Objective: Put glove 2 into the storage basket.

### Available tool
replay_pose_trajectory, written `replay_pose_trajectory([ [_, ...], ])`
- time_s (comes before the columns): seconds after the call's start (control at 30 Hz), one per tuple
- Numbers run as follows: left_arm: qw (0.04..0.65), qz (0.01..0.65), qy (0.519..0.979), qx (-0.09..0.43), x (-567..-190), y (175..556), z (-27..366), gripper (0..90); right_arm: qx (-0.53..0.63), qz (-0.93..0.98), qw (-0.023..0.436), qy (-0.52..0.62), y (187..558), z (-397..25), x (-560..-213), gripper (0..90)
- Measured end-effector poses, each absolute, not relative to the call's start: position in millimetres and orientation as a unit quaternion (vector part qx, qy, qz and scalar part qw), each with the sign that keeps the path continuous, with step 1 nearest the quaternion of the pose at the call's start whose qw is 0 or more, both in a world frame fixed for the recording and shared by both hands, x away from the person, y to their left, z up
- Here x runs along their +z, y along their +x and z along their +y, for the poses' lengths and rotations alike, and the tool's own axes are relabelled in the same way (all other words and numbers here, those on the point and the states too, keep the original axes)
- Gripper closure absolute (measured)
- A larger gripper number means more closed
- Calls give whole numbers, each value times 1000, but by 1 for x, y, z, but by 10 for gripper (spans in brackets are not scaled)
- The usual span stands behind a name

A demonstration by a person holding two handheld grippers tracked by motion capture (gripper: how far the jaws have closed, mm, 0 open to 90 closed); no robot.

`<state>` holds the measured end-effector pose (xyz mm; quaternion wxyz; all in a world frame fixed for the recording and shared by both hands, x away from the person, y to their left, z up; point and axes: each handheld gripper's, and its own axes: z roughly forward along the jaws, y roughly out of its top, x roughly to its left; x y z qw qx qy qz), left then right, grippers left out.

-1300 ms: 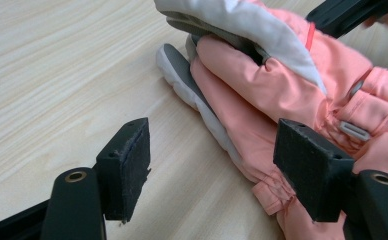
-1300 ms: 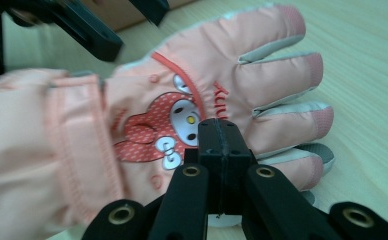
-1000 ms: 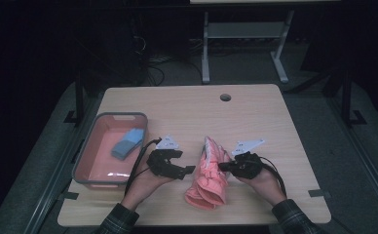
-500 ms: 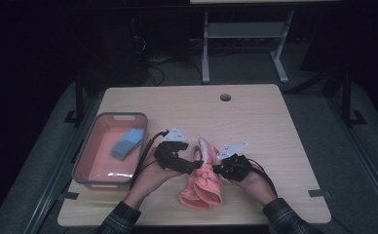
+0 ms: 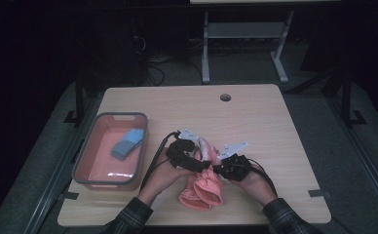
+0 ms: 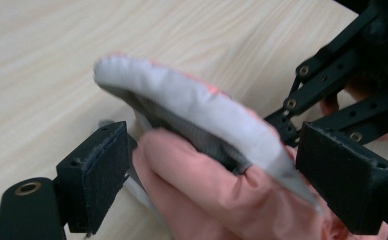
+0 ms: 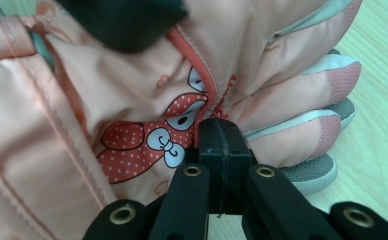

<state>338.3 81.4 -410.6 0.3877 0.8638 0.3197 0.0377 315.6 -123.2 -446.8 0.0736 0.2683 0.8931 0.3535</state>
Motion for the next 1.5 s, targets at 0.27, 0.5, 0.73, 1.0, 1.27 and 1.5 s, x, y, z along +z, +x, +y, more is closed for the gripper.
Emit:
replay_pose_trajectory([
  [0.27, 380, 335, 862, -9, -431, 343, 88, 125, 349, 895, 76, 266, 315, -123, -447, 900],
  [0.5, 380, 359, 852, -38, -446, 346, 99, 125, 347, 897, 80, 263, 315, -122, -448, 900],
  [0.73, 376, 367, 848, -66, -457, 351, 108, 125, 346, 897, 80, 264, 314, -121, -448, 900],
  [1.0, 378, 357, 851, -75, -462, 352, 106, 129, 345, 899, 82, 259, 314, -120, -449, 900],
  [1.27, 381, 341, 854, -94, -463, 351, 95, 195, 342, 900, 81, 258, 314, -119, -450, 900],
  [1.5, 390, 343, 843, -138, -466, 354, 98, 386, 346, 899, 77, 256, 315, -121, -452, 900],
])
